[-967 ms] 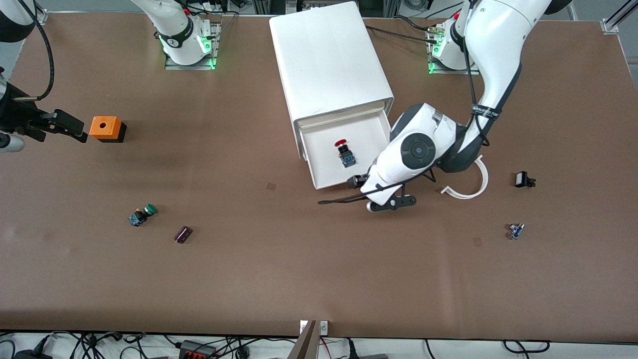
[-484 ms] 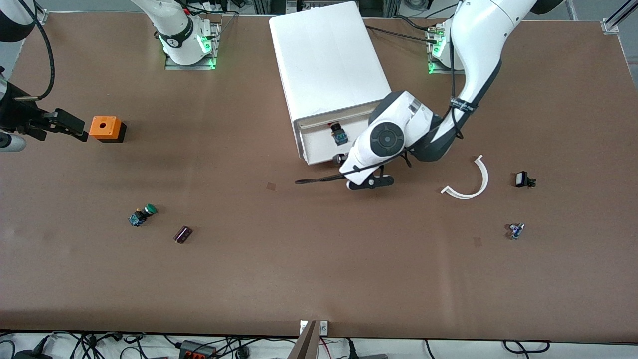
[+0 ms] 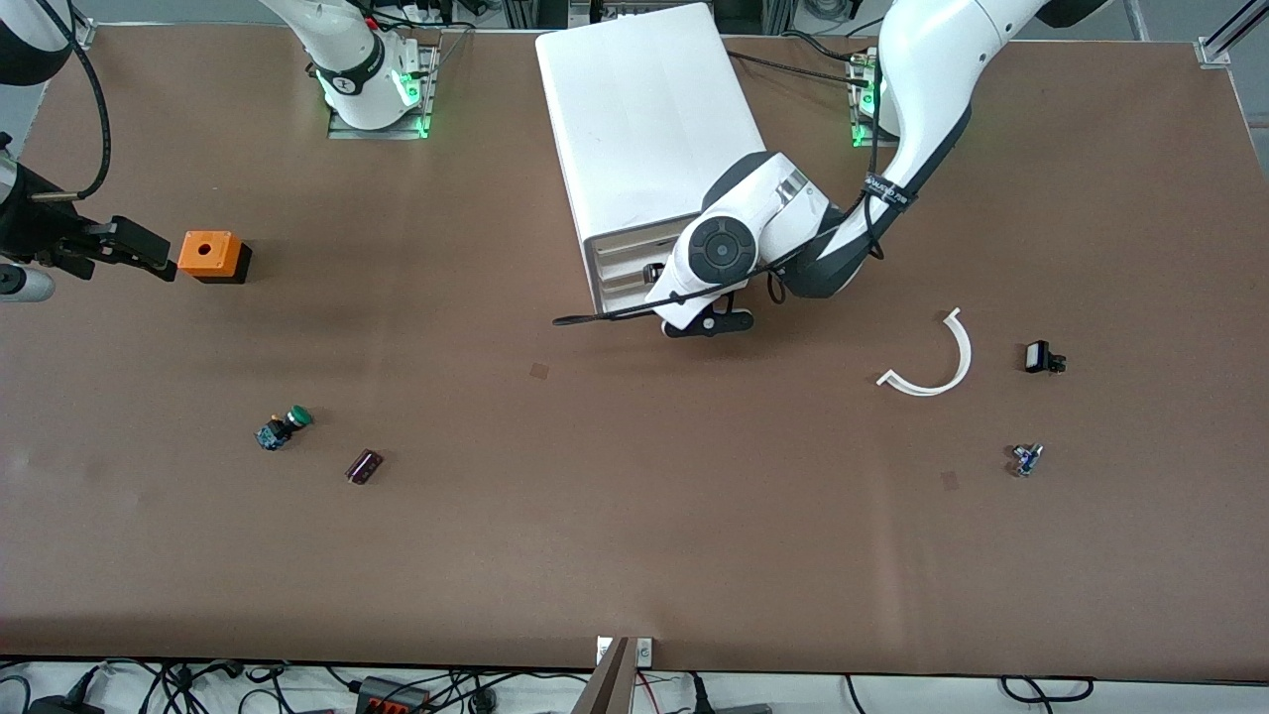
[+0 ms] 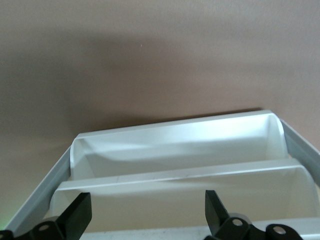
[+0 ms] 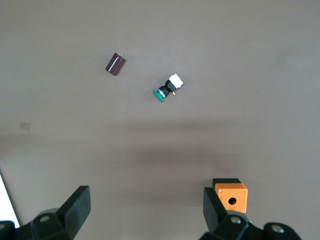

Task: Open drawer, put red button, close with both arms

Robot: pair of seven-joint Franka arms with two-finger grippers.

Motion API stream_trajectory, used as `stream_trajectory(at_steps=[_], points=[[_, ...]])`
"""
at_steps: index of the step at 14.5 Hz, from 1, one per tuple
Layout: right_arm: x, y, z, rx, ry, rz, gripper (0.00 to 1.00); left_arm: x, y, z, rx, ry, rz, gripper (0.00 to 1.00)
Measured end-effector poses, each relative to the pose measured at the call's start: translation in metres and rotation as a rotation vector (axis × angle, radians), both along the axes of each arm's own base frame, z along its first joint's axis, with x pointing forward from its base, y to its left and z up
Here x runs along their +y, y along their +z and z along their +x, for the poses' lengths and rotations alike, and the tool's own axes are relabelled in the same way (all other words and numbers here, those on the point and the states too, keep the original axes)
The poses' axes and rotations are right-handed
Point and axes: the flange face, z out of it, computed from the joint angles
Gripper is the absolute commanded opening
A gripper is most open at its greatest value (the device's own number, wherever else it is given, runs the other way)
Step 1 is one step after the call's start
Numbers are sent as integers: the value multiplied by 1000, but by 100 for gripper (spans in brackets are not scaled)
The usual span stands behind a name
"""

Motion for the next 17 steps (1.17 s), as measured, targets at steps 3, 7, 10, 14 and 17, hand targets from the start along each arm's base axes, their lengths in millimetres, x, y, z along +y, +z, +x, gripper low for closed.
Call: stream_trajectory(at_steps=[3,7,10,14,17], points=[[0,-1,-1,6,0,0,100,1,0,0,3,1,3,100],[0,-2,-2,18,0,1,100,13,2,12,-1,26,0,100],[0,-2,-2,18,0,1,100,14,2,12,0,28,0,100],[0,-1,-2,17,0,1,100,15,4,14,-8,25,1,100],[2,-1,-2,17,3,1,100,24,12,28,-96,-29,46,100]])
